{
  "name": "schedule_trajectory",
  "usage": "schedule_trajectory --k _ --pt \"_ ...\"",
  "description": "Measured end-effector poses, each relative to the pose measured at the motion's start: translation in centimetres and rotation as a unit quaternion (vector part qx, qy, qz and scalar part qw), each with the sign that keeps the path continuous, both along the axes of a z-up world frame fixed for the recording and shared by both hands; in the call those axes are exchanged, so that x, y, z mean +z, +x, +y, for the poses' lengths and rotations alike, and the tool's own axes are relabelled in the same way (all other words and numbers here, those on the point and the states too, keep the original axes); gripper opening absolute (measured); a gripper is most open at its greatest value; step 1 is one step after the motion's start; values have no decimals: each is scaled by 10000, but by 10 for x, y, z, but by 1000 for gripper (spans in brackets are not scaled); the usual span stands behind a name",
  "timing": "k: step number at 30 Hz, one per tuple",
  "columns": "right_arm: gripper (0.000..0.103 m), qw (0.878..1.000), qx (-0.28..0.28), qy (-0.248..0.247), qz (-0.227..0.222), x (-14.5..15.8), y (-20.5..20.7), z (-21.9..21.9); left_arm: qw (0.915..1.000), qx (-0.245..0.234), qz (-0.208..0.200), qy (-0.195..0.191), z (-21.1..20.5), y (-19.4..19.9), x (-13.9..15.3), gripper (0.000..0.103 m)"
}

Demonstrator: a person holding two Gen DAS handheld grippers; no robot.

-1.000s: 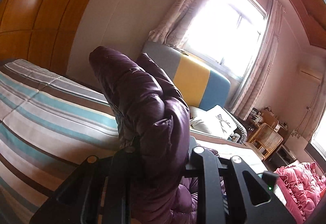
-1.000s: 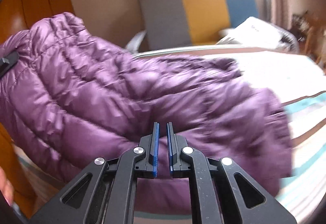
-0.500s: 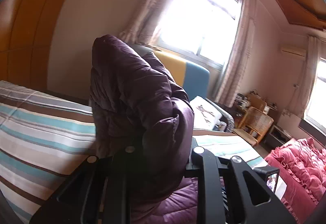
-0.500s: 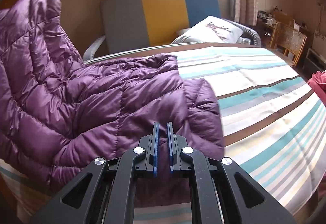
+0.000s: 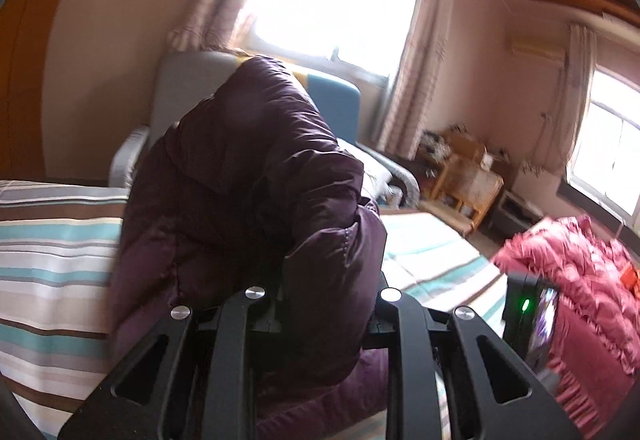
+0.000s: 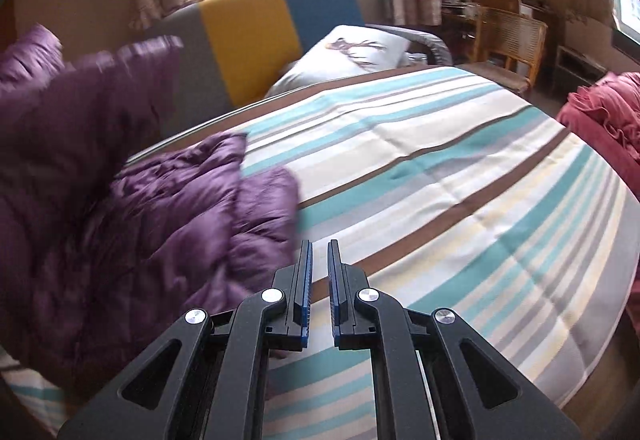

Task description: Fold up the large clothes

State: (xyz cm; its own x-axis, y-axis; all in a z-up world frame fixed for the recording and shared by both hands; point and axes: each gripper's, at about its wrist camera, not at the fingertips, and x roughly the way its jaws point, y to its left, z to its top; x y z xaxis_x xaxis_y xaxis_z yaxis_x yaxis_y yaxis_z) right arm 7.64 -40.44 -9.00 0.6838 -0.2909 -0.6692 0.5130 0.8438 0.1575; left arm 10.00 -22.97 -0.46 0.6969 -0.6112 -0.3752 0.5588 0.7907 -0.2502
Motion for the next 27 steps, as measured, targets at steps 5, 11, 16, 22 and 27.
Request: schedule_trajectory --k 5,11,16,22,27 --pt "7 9996 -229 160 55 -4 -4 -19 9982 -382 259 371 -35 -1 -28 20" --pt "7 9984 -446 337 77 -10 -11 -33 9928 -701 448 862 -72 -5 -65 20" --pt "7 9978 -476 454 97 -15 -12 -41 9904 -792 339 1085 -79 -8 -75 24" --pt "7 9979 -425 478 47 -12 -12 -42 9901 -1310 324 383 -61 -19 -49 78" --pt "7 9983 -362 456 -42 -3 -13 -41 9937 -1099 136 -163 -10 -23 -23 89"
